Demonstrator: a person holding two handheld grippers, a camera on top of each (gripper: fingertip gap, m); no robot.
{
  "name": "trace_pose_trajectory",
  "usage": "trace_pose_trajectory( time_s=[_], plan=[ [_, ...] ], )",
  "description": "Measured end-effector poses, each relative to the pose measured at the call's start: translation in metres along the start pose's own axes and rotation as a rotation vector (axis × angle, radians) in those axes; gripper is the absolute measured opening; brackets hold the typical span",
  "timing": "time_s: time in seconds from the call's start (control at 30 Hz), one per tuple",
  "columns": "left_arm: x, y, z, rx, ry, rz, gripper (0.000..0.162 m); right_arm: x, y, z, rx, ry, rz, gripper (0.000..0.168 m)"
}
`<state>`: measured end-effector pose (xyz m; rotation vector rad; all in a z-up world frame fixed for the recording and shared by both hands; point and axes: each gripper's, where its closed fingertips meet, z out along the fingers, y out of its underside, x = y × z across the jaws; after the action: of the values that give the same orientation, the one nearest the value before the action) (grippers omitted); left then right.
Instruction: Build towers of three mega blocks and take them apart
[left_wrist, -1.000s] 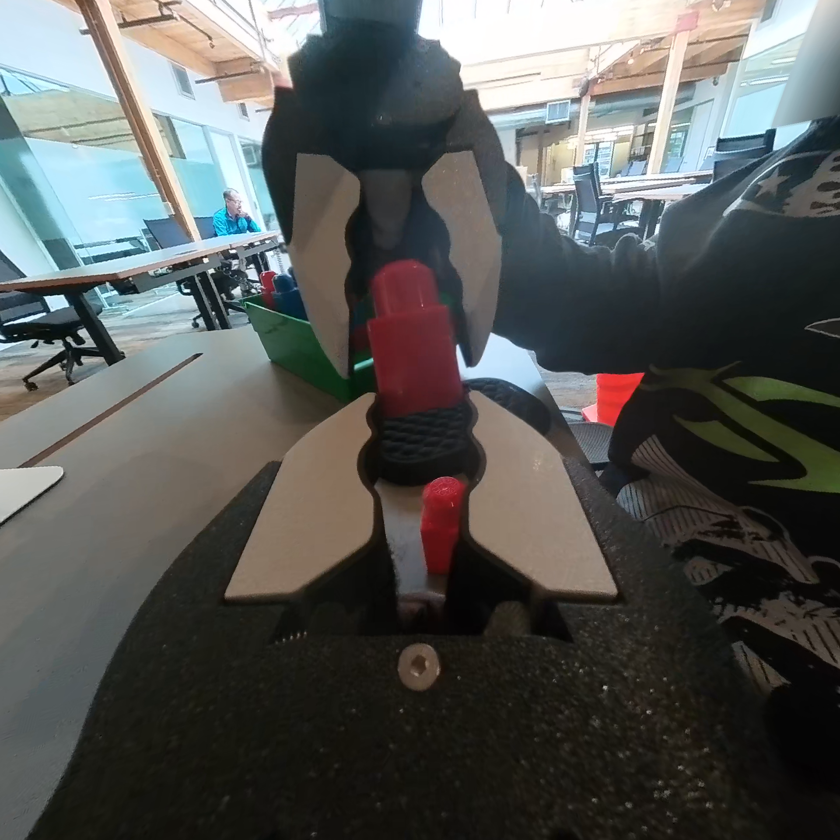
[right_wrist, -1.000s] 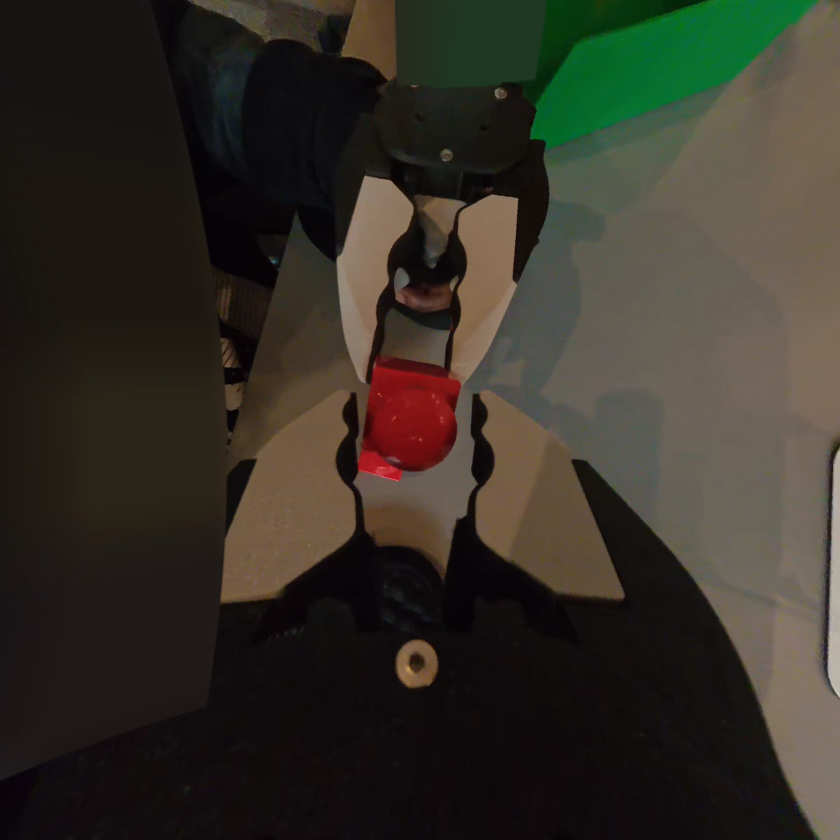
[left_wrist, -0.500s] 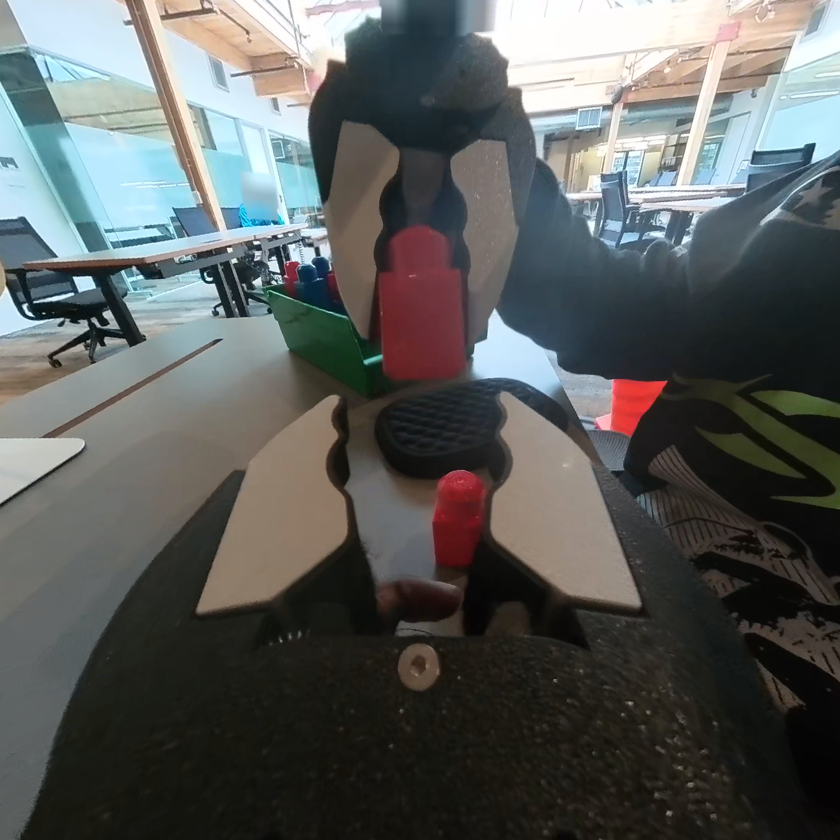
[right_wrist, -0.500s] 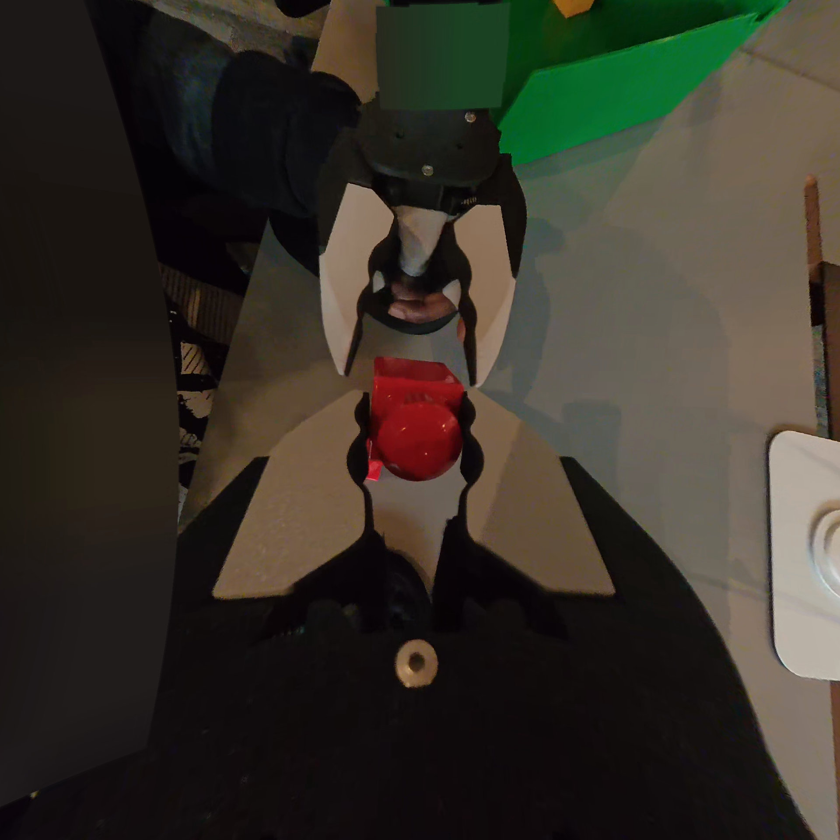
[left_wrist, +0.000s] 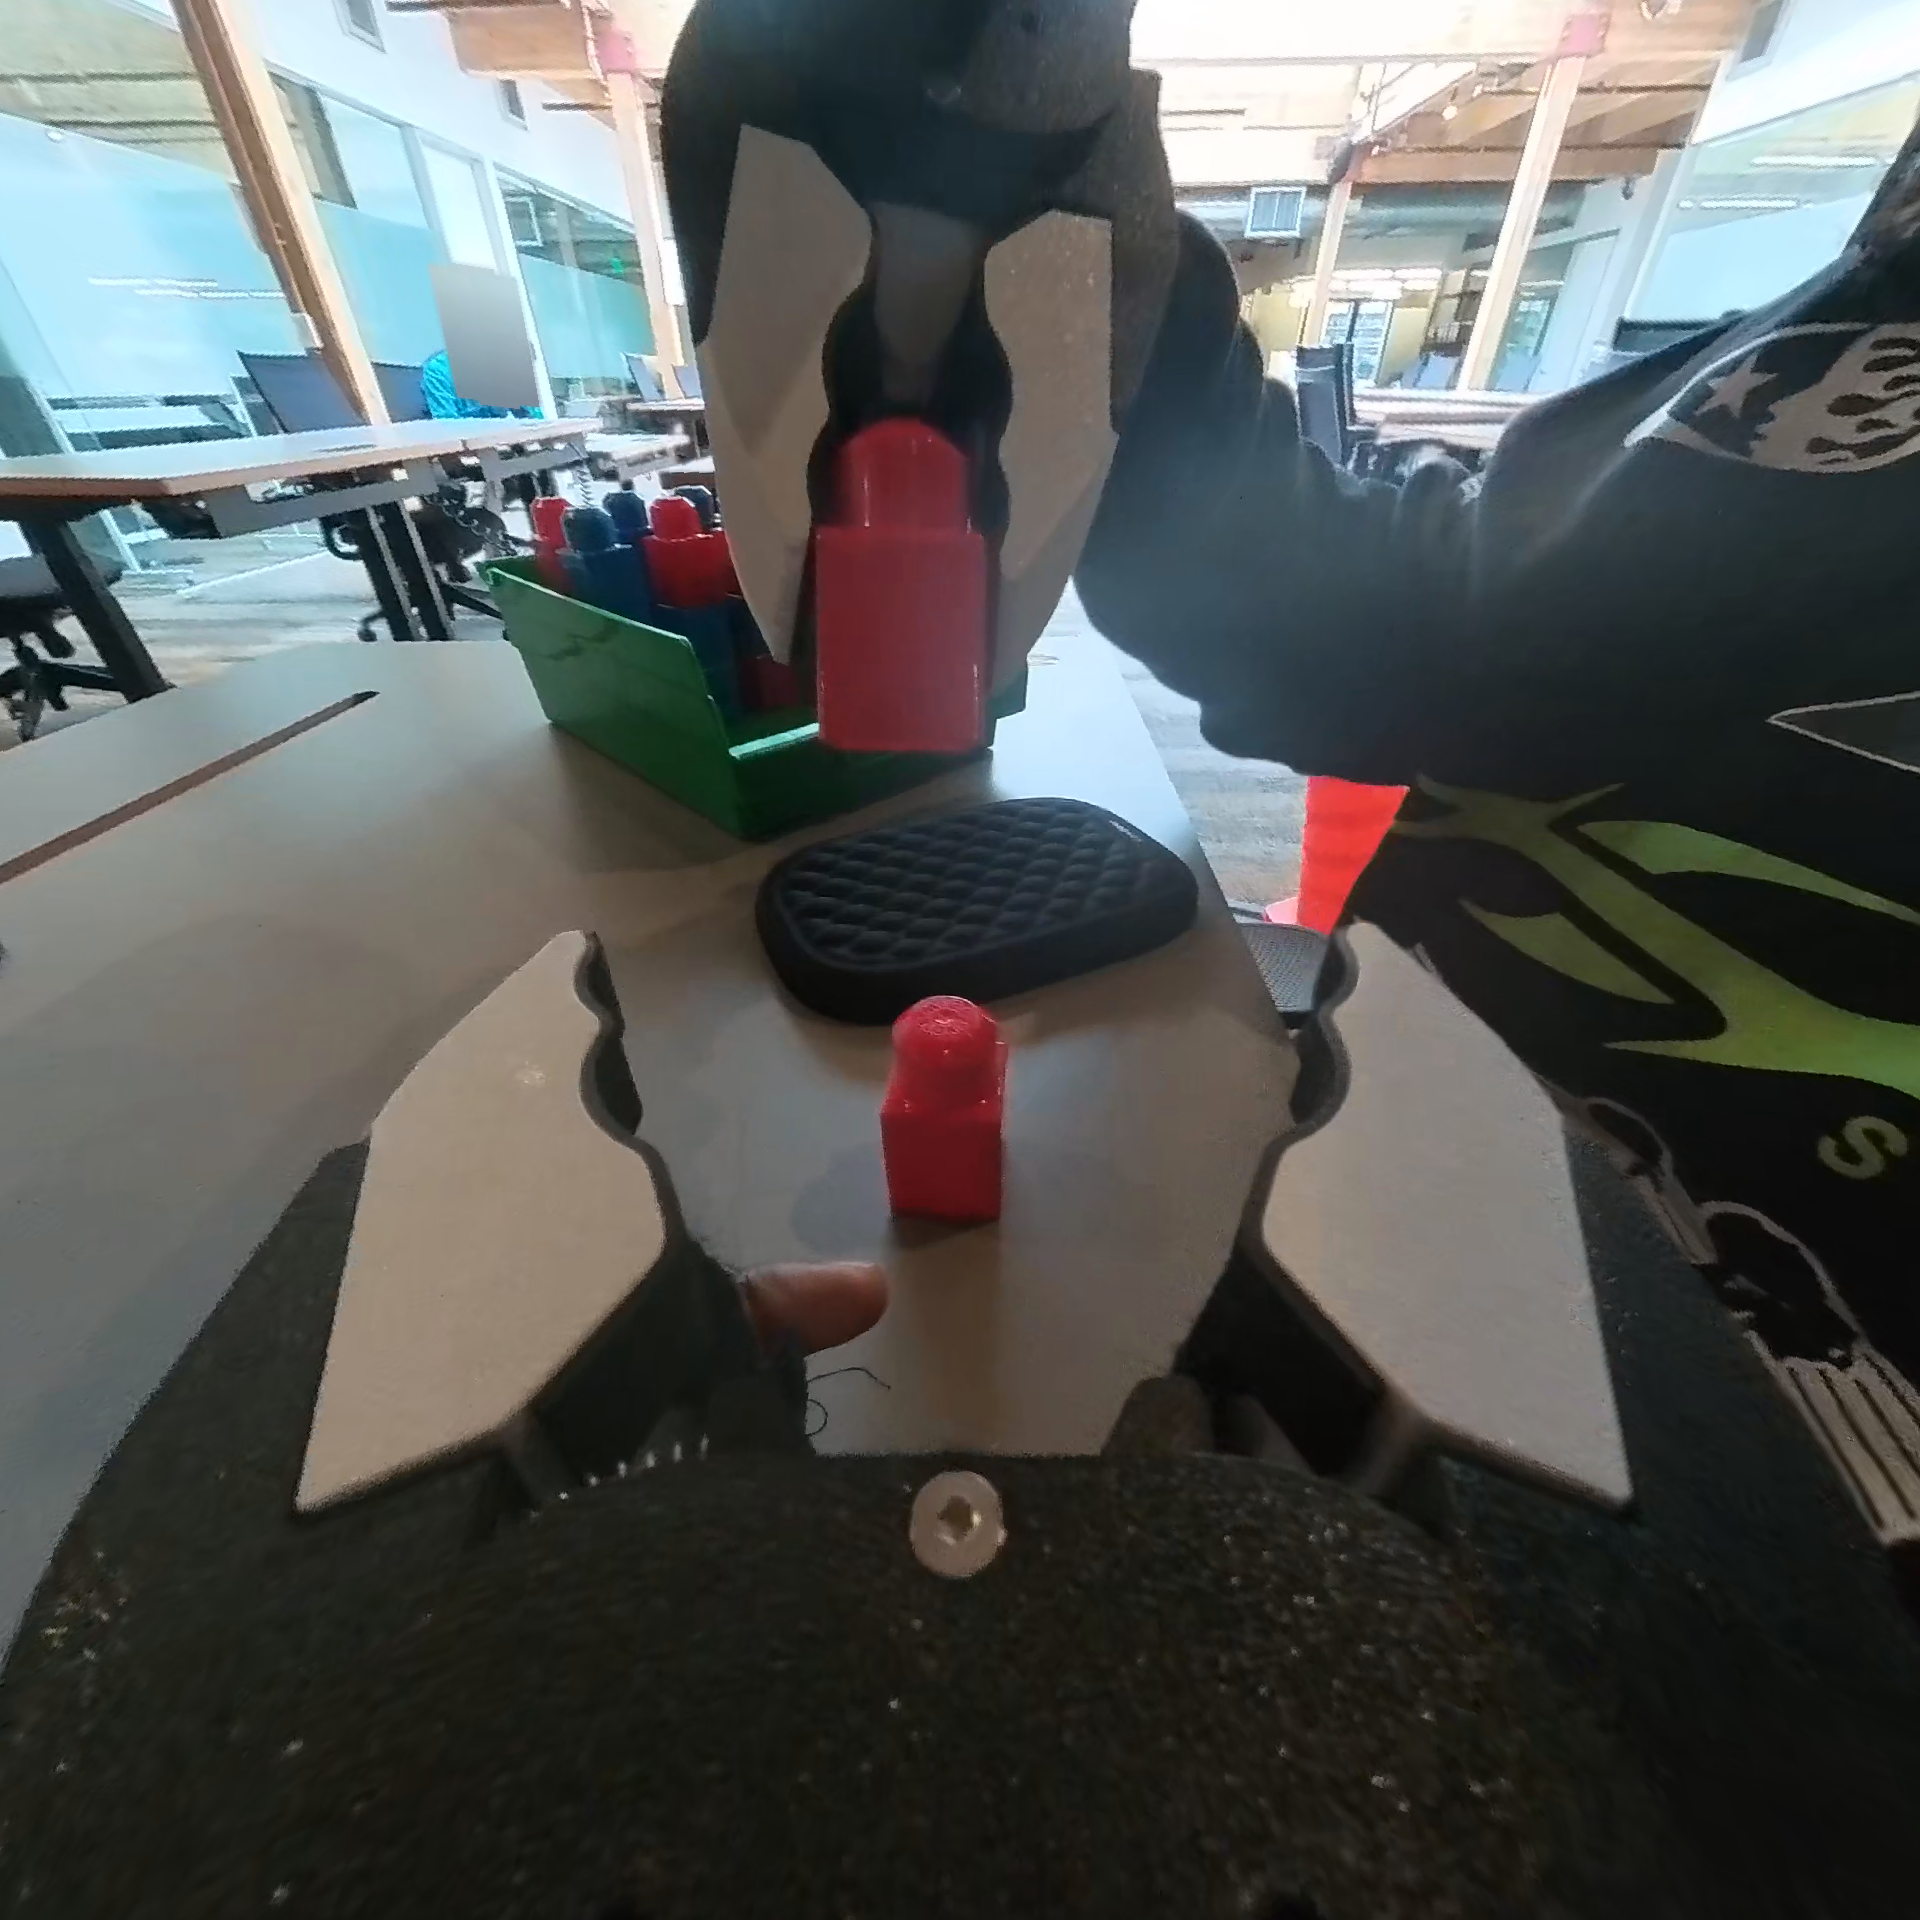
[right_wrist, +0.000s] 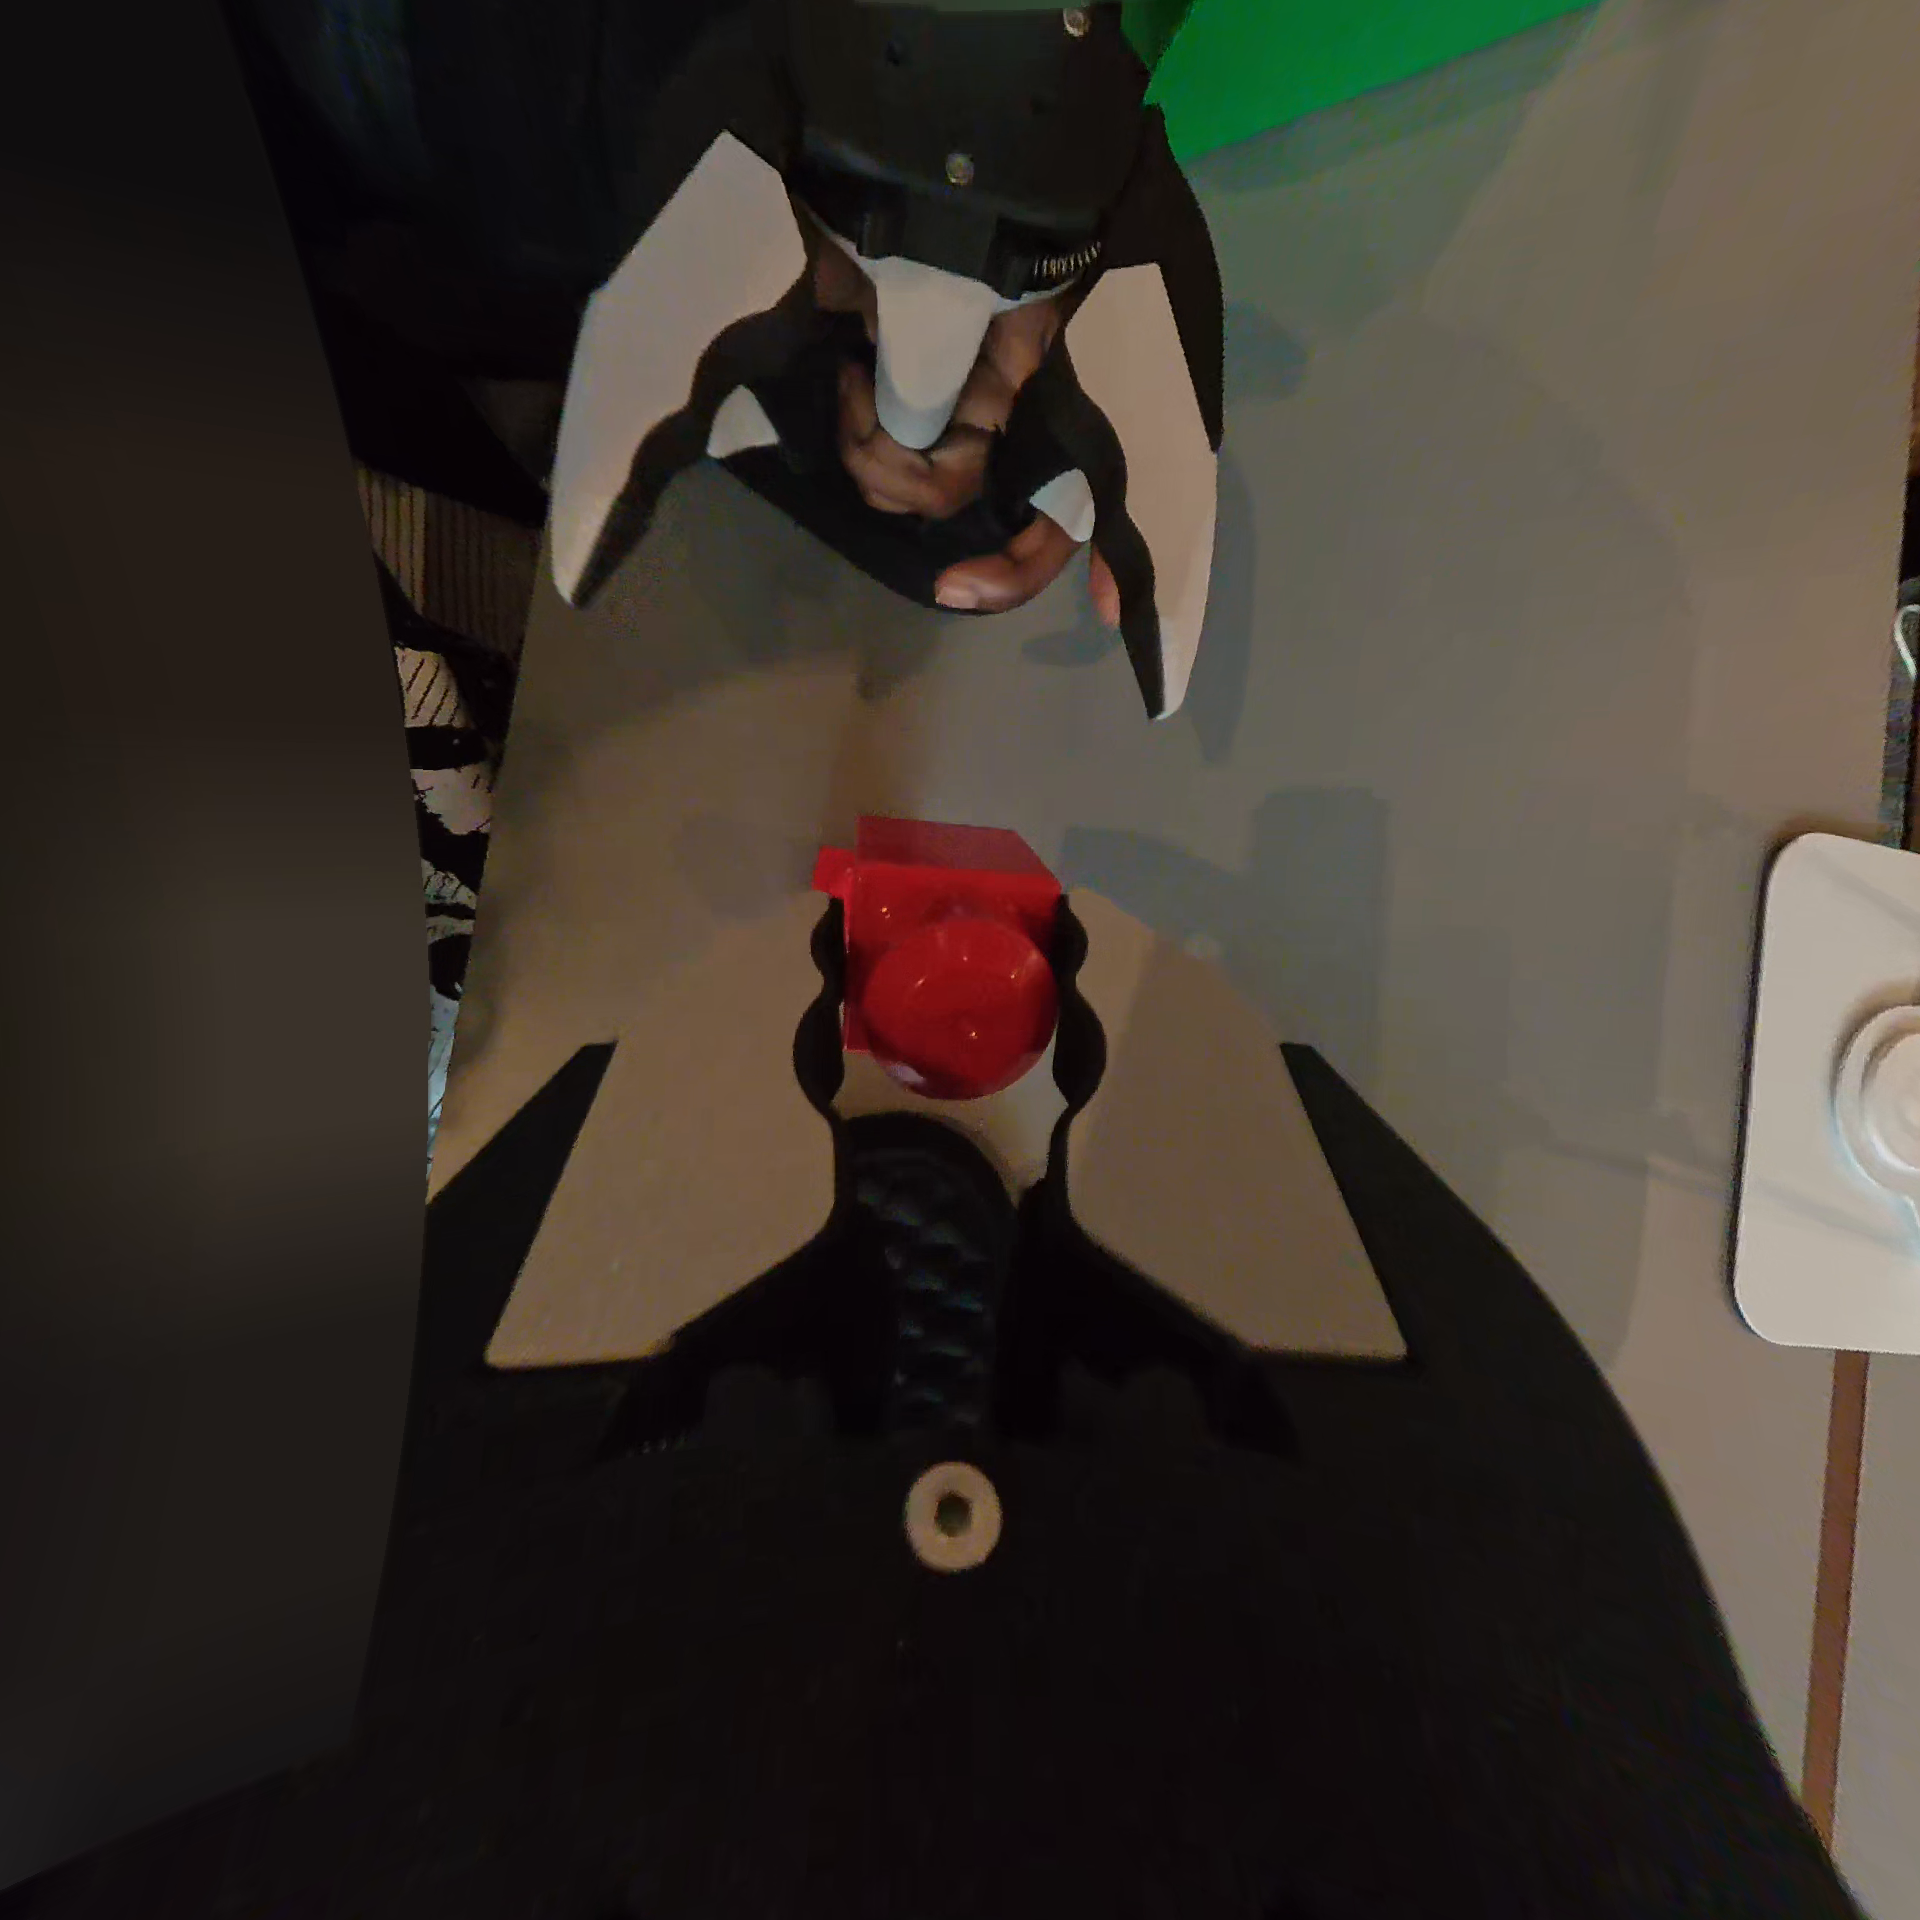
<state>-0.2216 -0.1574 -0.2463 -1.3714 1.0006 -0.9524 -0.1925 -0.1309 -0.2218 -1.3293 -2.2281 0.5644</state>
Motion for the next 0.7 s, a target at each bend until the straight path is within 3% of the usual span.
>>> trace_pose_trajectory(
  time_s=[0.7],
  plan=[
    [0.016, 0.021, 0.006, -0.115, 0.081, 0.014, 0.122, -0.018, 0.017, 0.008, -0.131, -0.027, 0.056, 0.037]
  ],
)
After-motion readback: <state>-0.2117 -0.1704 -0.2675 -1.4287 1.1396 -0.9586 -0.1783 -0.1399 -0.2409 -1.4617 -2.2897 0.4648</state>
